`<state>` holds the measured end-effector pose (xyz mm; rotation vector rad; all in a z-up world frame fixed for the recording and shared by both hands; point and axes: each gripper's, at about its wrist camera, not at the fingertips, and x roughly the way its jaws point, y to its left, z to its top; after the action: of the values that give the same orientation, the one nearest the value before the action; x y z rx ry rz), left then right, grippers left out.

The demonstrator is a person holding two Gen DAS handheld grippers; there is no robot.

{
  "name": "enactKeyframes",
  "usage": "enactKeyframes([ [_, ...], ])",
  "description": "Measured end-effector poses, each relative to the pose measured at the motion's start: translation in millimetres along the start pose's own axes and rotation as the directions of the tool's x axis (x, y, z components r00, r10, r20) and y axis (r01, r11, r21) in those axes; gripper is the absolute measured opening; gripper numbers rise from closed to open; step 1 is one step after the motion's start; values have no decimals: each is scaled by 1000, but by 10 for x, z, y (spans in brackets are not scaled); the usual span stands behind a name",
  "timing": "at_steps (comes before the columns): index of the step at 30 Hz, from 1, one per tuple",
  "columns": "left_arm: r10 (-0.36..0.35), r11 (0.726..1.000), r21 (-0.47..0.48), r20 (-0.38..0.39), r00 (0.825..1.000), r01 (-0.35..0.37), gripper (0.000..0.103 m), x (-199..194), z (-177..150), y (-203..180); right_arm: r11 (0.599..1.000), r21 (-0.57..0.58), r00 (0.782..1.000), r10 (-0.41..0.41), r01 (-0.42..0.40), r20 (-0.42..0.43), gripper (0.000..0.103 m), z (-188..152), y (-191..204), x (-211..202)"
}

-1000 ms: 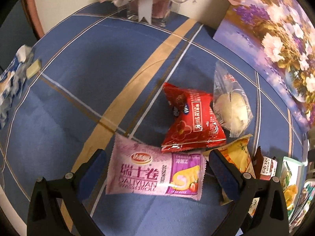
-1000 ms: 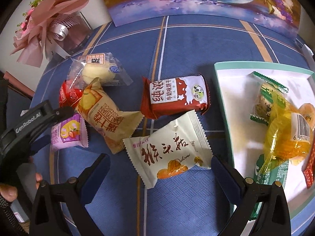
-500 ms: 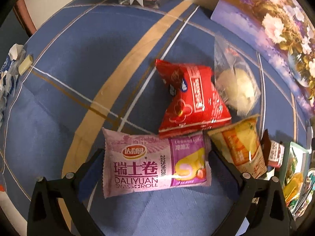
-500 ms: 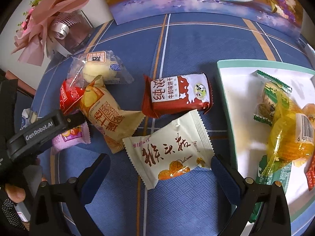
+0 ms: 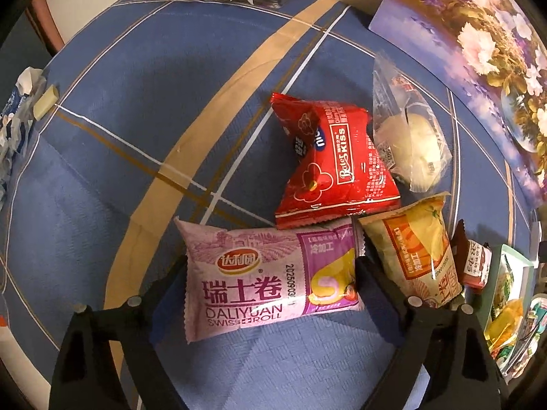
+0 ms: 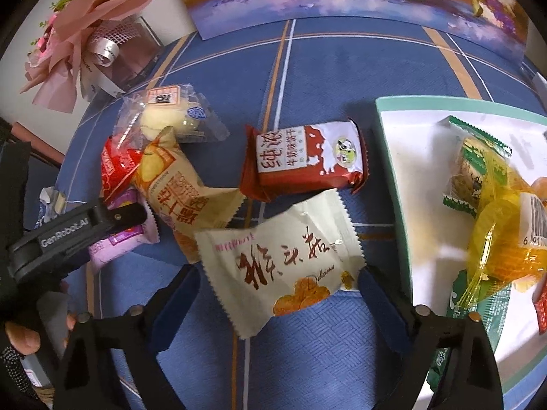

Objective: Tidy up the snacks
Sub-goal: 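Grasp the pink Swiss roll with the left tool while the right tool grasps the white pastry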

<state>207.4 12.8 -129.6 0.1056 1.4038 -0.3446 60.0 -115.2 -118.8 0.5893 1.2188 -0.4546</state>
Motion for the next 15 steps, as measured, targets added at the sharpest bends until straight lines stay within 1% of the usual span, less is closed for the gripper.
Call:
enactKeyframes([
  [3, 1, 1000, -9, 4, 1000, -1, 90, -16, -16, -25, 1000, -6, 1000, -29, 29, 6, 83, -11, 9, -4],
  [4, 0, 1000, -13, 5, 1000, 0, 89, -21, -24, -33, 999, -3, 999, -38, 38, 9, 78, -12, 0, -9],
  [7, 1, 1000, -16, 8, 1000, -1, 88, -37, -59, -51, 1000, 16, 1000, -21, 21, 18, 74, -16, -56, -50],
  [11, 7, 1000, -25, 13, 1000, -6, 84, -82, -98, -31, 999, 24, 1000, -21, 21, 23, 71, -13, -90, -81],
  [15, 8, 1000, -28, 11, 1000, -8, 84, -142, -132, -24, 999, 31, 999, -17, 16, 32, 67, -7, -133, -149],
])
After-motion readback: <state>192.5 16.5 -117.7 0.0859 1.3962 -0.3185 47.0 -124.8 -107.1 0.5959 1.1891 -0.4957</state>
